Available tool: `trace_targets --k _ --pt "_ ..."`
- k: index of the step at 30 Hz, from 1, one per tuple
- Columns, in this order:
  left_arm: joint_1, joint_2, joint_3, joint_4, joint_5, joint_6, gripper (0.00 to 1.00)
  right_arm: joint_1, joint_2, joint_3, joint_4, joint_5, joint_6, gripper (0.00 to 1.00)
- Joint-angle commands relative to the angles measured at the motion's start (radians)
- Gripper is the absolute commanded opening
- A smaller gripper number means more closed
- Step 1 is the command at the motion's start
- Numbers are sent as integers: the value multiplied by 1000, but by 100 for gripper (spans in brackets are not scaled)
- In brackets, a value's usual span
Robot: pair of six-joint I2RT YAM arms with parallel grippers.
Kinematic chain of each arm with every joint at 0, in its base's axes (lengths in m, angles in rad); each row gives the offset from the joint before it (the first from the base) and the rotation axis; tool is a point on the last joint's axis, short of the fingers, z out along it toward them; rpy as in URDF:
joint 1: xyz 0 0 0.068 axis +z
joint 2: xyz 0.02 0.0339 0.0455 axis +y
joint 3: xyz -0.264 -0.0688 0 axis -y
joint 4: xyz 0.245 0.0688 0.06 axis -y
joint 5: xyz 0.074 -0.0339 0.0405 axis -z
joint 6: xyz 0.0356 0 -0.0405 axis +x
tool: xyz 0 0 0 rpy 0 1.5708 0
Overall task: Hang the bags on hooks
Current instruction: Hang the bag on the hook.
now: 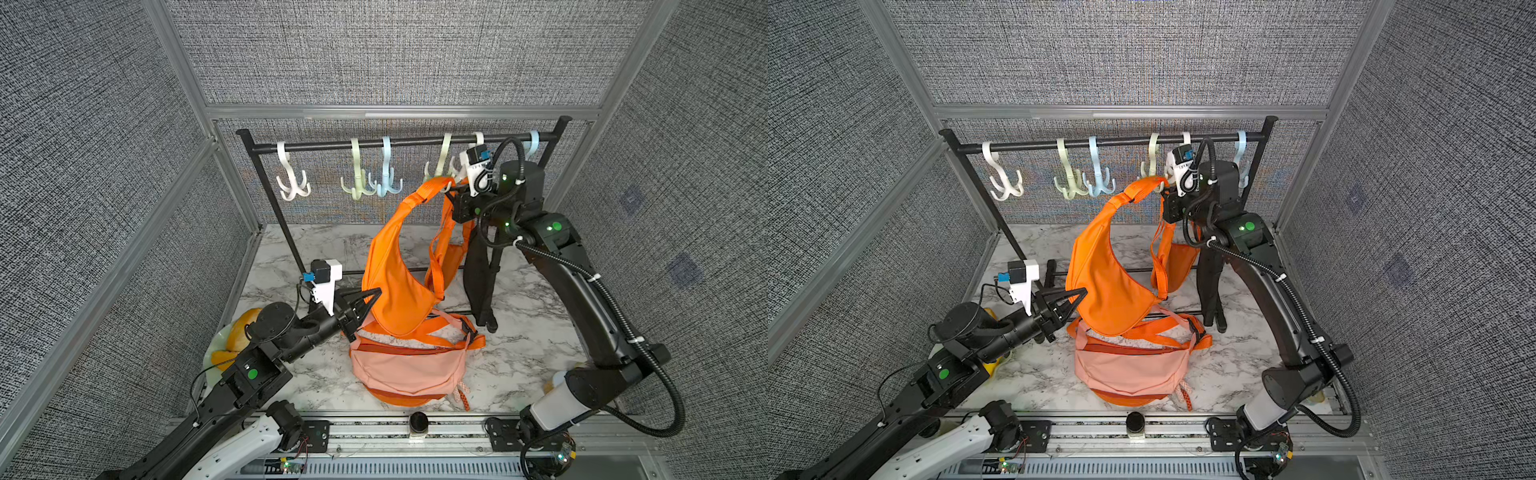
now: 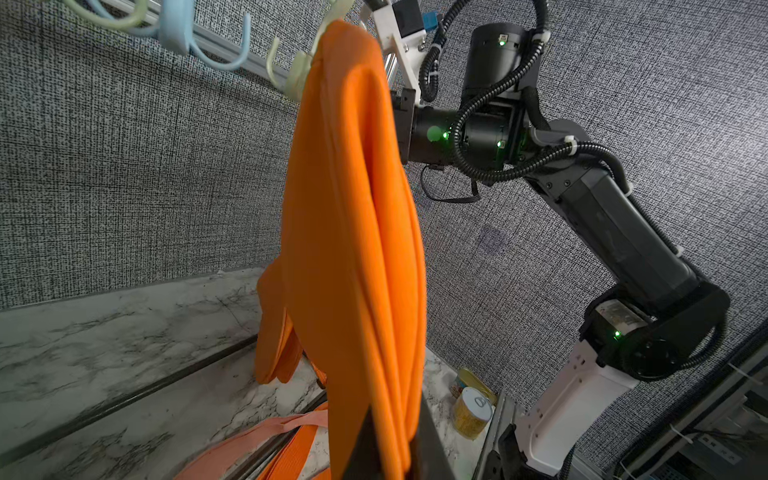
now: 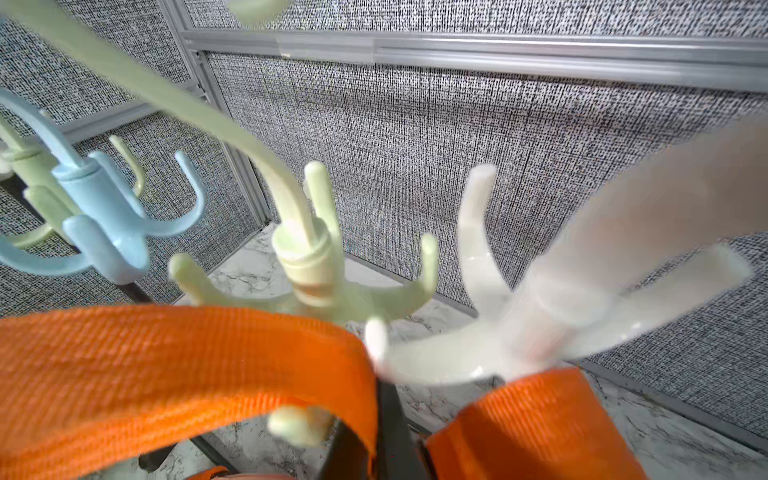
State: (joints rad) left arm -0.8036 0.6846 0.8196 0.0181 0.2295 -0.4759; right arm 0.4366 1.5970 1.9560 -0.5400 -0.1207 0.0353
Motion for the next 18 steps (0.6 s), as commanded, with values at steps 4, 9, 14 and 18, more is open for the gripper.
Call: trace_targets --k 4,9,14,18 --pt "0 -18 -33 86 5 -44 0 -1 2 9 -54 -20 -33 4" --pt "-1 -26 -61 92 5 -53 0 -1 -21 -16 -57 -14 -30 13" --pt "-1 -25 -146 153 5 -89 2 2 -87 -96 -18 23 -14 43" --pt "-1 -14 -214 206 -13 -121 10 11 -162 -184 29 67 -14 48"
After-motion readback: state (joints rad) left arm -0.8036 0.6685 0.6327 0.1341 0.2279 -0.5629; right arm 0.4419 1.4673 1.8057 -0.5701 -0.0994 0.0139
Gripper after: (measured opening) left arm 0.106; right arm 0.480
